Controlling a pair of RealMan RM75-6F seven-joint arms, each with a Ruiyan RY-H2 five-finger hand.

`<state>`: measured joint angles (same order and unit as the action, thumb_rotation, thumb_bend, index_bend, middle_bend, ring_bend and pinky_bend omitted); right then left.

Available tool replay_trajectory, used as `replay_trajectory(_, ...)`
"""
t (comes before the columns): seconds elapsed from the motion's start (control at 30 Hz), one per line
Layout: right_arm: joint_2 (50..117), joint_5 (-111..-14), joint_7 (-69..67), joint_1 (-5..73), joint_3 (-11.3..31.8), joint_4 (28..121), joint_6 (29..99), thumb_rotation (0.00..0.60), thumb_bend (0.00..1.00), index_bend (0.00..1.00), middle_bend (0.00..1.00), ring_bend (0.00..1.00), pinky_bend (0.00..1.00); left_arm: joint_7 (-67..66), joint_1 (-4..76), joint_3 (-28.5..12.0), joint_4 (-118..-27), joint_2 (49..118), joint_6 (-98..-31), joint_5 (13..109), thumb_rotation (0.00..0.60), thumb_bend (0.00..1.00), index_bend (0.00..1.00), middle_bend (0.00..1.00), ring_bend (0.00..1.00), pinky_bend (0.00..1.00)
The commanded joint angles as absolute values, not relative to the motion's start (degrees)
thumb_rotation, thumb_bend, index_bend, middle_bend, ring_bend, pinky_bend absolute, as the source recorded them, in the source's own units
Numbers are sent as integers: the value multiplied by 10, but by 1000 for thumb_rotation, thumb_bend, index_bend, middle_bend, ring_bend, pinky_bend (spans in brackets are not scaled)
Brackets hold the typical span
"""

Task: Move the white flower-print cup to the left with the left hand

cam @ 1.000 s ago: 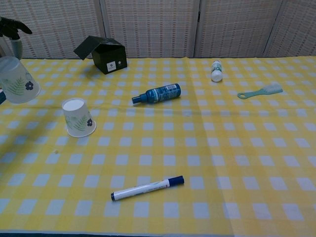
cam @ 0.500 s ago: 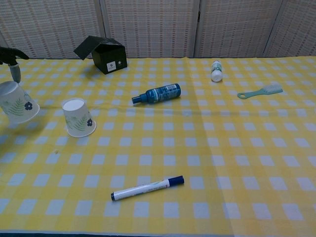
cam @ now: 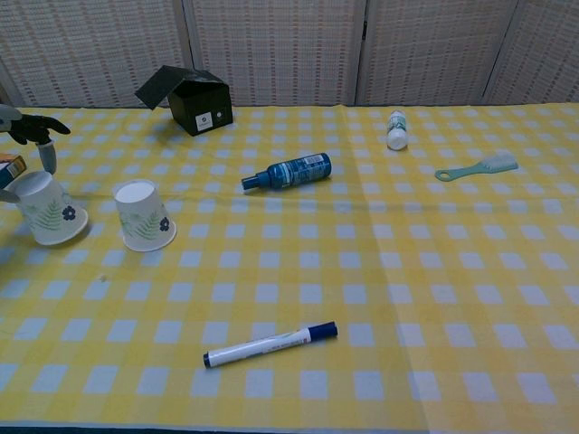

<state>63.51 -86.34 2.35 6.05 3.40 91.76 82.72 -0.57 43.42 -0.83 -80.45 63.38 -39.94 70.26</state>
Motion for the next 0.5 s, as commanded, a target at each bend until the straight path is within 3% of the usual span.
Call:
replay_trajectory(0.03,636,-860,25,62,35,917,824,600,233,0,0,0,0,10,433,-10,-790,643,-394,714,600,299,435,0,0,180)
replay_trajectory(0.23,637,-854,27,64,37,917,820,600,233,0,0,0,0,37,431,-12,-769,653,-391,736,600,298,415,0,0,180)
replay_trajectory(0.5,636,-856,26,62,37,917,826,600,233,0,0,0,0,54,431,-13,-760,656,-386,749,600,299,301,0,0,180)
